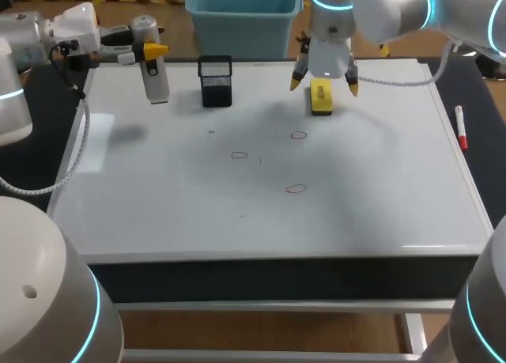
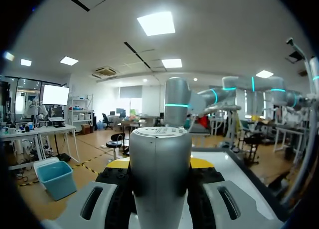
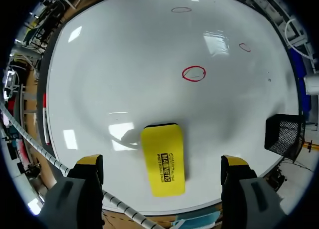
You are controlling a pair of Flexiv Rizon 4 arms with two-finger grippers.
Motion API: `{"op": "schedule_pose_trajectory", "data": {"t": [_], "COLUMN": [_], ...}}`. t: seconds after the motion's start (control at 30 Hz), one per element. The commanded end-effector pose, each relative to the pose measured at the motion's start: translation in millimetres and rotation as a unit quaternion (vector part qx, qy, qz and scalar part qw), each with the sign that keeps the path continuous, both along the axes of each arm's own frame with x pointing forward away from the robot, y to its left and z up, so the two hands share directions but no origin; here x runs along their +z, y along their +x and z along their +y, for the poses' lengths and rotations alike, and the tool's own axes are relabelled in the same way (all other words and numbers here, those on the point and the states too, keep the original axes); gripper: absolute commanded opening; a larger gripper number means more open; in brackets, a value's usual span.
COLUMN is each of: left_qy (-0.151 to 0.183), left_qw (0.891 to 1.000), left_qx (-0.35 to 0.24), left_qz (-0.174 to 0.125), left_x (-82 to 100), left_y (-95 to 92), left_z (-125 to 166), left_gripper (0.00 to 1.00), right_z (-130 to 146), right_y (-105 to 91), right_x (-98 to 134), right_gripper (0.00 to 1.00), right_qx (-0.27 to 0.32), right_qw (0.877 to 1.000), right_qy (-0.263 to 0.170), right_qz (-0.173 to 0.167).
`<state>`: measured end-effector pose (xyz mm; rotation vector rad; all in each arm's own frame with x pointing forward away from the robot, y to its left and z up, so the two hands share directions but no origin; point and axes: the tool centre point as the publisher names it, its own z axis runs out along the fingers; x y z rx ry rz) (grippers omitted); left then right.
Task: Pick up the inspection probe, press it on each red-marked spot on the whiteboard one by one, put down the probe, pick up the eraser, and wipe off all the red marks.
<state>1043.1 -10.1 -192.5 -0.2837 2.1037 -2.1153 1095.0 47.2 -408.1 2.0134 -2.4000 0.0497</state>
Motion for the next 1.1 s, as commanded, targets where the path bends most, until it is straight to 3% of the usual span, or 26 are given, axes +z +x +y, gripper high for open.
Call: {"op": "schedule_pose_trajectory", "data": {"t": [0.03,0.7,0.73,0.9,1.0,1.03,1.07,1.1], "left_qy": [0.0,0.0,0.0,0.0,0.0,0.0,0.0,0.0], "left_qw": [1.0,1.0,1.0,1.0,1.0,1.0,1.0,1.0], "left_qx": [0.001,0.001,0.001,0.001,0.001,0.001,0.001,0.001], "left_qz": [-0.001,-0.001,-0.001,-0.001,-0.001,-0.001,-0.001,-0.001], "left_x": [0.3,0.3,0.3,0.3,0.3,0.3,0.3,0.3], "left_y": [0.1,0.1,0.1,0.1,0.1,0.1,0.1,0.1], "left_z": [-0.7,-0.7,-0.7,-0.7,-0.7,-0.7,-0.7,-0.7], "left_gripper": [0.0,0.0,0.0,0.0,0.0,0.0,0.0,0.0], "right_z": [1.5,2.4,2.4,1.3,-1.8,-2.4,-3.3,-3.4], "right_y": [4.7,8.5,7.8,2.8,1.1,1.0,0.5,-0.8], "right_x": [-5.4,-16.1,-16.5,-14.9,-17.2,-17.4,-16.7,-13.7], "right_gripper": [1.0,1.0,0.92,0.87,0.45,0.26,0.0,0.0], "right_qx": [0.004,-0.001,0.0,0.002,-0.003,-0.003,-0.004,-0.005], "right_qw": [1.0,1.0,1.0,1.0,1.0,1.0,1.0,1.0], "right_qy": [-0.012,-0.008,-0.008,-0.006,-0.007,-0.007,-0.007,-0.005], "right_qz": [0.007,0.021,0.022,0.024,0.027,0.027,0.027,0.026]}}
